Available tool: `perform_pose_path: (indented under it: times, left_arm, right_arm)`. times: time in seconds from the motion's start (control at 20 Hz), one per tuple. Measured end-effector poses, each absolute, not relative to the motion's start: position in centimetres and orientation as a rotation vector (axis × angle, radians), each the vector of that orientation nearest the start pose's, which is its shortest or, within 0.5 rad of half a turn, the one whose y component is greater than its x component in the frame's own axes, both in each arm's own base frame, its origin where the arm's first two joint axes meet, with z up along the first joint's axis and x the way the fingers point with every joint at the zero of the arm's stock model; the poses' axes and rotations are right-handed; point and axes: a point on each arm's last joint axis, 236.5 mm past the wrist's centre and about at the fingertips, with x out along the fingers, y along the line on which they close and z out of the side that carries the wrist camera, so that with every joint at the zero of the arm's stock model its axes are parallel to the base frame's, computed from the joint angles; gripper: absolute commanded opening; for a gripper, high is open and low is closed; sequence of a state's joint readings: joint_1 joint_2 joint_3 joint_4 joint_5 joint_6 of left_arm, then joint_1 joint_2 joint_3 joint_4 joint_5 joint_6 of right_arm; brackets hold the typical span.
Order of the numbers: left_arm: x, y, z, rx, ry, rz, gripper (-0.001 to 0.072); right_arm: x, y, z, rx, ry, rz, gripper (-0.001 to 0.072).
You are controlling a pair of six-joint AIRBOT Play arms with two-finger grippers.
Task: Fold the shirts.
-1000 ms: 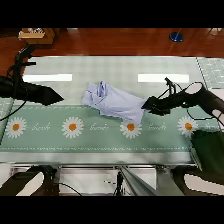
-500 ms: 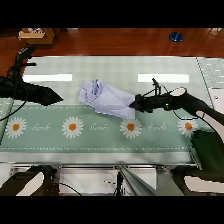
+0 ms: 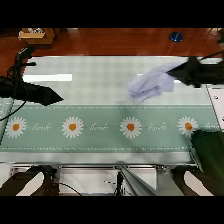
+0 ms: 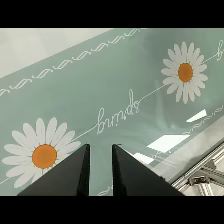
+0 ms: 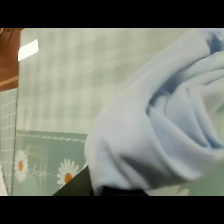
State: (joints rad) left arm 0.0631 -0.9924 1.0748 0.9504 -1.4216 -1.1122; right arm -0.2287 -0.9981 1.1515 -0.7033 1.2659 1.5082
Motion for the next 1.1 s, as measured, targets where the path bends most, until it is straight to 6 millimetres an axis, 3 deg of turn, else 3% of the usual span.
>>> perform_pose_path:
  times: [0.15,0.3,0.5,0.75,0.95,1.1]
  left_arm:
    - [29.6,-11.7,10.2,-0.136,1.133,-0.675,0.0197]
    - [29.8,-11.7,10.3,-0.136,1.127,-0.671,0.0197]
    - [30.4,-11.6,10.3,-0.126,1.104,-0.665,0.0197]
    - [31.0,-11.1,10.1,-0.098,1.086,-0.656,0.0196]
    - [32.5,-10.5,9.9,-0.083,1.049,-0.619,0.0195]
    - [34.1,-10.0,9.4,-0.084,1.018,-0.584,0.0195]
  right_arm:
    - [32.8,2.2,19.9,0.705,0.911,0.214,0.0024]
    - [27.7,-5.1,19.2,0.653,0.990,-0.050,0.0024]
    - [20.6,-12.4,17.8,0.656,1.089,-0.382,0.0023]
    - [13.4,-17.4,16.8,0.670,1.177,-0.717,0.0023]
    - [9.0,-19.4,16.1,0.646,1.261,-0.909,0.0023]
    - [6.0,-20.0,14.5,0.643,1.365,-1.012,0.0023]
